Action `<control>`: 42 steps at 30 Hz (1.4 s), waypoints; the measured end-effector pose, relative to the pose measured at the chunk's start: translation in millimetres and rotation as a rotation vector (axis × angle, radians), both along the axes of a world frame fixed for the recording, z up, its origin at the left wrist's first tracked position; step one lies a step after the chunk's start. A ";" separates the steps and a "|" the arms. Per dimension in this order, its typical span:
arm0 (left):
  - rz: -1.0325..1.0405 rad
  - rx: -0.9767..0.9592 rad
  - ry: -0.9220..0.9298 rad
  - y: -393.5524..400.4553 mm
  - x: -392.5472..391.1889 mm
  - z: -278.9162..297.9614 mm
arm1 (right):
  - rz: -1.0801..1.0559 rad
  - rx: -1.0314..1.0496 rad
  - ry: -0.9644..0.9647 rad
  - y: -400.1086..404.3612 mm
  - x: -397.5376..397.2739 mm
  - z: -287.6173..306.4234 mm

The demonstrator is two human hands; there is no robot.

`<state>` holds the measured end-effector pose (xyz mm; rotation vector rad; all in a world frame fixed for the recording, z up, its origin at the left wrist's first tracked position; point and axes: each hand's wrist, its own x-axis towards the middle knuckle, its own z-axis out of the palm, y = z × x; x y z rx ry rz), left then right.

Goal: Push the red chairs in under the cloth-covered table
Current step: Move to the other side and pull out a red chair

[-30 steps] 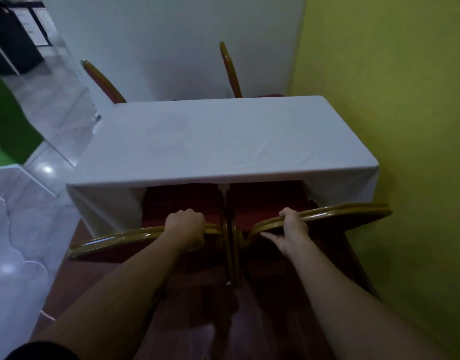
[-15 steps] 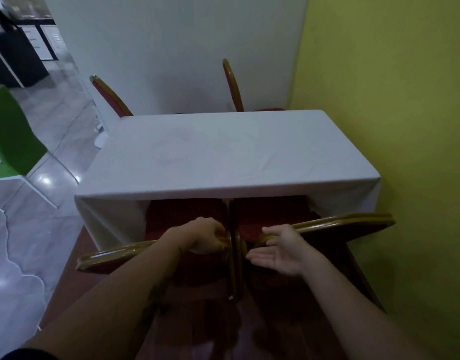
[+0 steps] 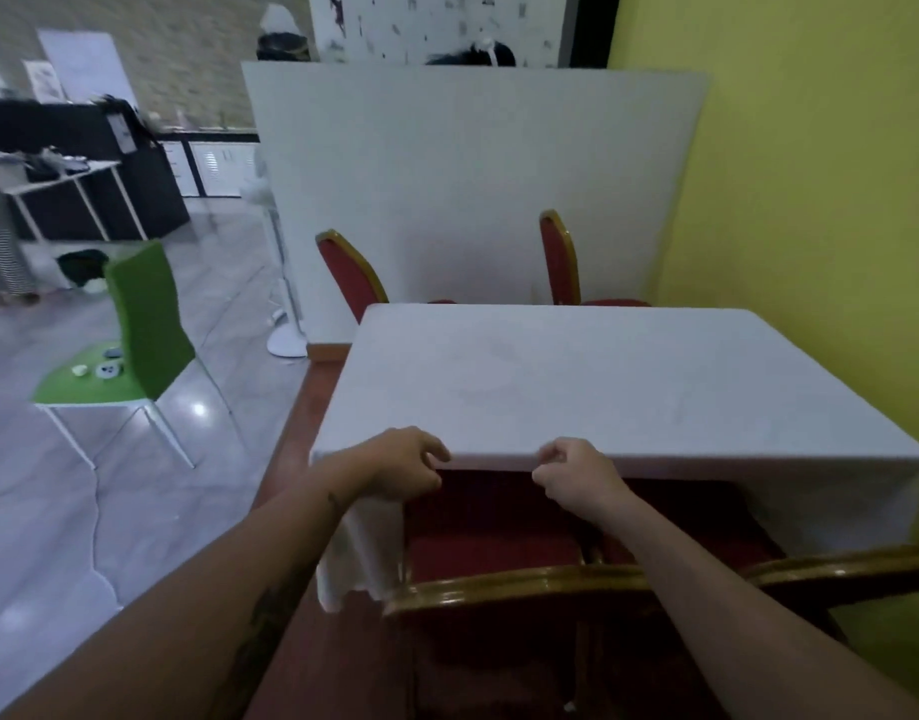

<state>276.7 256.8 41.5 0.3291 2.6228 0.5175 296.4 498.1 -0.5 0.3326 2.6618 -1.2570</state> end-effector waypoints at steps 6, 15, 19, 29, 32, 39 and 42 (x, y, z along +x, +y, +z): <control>0.113 0.028 0.030 -143.0 -24.6 23.7 | 0.119 -0.057 0.016 -130.7 -50.1 13.9; 0.287 0.104 0.245 -290.0 -102.9 50.5 | 0.211 -0.062 0.107 -270.2 -183.1 29.4; 0.355 0.141 0.295 -341.2 -169.5 48.4 | 0.214 -0.057 0.149 -322.5 -276.0 23.5; 0.461 0.254 0.245 -438.7 -365.9 54.3 | 0.187 -0.073 0.133 -406.4 -478.8 43.9; 0.446 0.311 0.221 -448.9 -417.0 55.1 | 0.154 -0.020 0.134 -417.8 -521.6 50.6; 0.311 0.408 0.176 -468.1 -555.1 35.0 | 0.027 0.078 0.085 -440.5 -613.9 47.4; 0.256 0.473 0.167 -474.5 -614.5 27.7 | -0.012 0.130 0.047 -455.4 -652.0 43.8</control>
